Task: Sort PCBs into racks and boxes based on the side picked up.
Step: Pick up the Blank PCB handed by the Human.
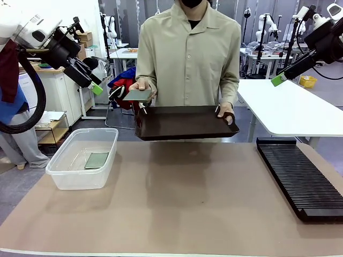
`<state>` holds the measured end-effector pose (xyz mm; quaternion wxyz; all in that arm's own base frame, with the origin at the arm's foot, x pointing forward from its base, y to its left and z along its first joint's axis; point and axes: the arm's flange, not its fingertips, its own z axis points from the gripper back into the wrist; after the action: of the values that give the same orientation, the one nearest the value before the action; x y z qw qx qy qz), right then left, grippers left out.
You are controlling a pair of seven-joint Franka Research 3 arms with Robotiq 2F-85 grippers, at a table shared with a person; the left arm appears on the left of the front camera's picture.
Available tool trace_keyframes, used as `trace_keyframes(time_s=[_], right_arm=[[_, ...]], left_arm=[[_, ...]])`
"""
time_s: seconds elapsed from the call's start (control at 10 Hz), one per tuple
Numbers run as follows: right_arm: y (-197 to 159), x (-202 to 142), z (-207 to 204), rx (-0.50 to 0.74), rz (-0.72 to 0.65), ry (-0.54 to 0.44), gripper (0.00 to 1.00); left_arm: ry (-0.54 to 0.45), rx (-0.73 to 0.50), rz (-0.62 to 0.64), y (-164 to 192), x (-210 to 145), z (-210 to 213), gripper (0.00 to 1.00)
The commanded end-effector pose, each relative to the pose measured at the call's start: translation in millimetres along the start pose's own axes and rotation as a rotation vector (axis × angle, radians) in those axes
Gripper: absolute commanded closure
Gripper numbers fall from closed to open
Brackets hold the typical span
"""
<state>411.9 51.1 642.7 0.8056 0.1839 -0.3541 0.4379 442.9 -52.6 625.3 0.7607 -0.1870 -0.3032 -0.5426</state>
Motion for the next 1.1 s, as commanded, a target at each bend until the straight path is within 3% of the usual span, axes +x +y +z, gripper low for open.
trace_keyframes(time_s=[0.0,0.1,0.3,0.7,0.8,0.9,1.0], right_arm=[[0,0,-2,0.003,0.001,-0.008,0.00],[0,0,-2,0.003,0.001,-0.008,0.00],[0,0,-2,0.003,0.001,-0.008,0.00],[0,0,-2,0.003,0.001,-0.008,0.00],[0,0,-2,0.003,0.001,-0.008,0.00],[0,0,-2,0.003,0.001,-0.008,0.00],[0,0,-2,0.003,0.001,-0.008,0.00]], left_arm=[[0.022,-0.012,0.133,16,3,-7,0.00],[-0.010,-0.022,0.207,29,3,-4,0.00],[-0.016,-0.167,0.492,57,-1,-8,0.00],[-0.174,-0.336,0.792,104,-21,-23,0.00],[-0.201,-0.332,0.843,110,-25,-28,0.00],[-0.106,-0.315,0.704,93,-25,-25,0.00],[-0.106,-0.315,0.704,93,-25,-25,0.00]])
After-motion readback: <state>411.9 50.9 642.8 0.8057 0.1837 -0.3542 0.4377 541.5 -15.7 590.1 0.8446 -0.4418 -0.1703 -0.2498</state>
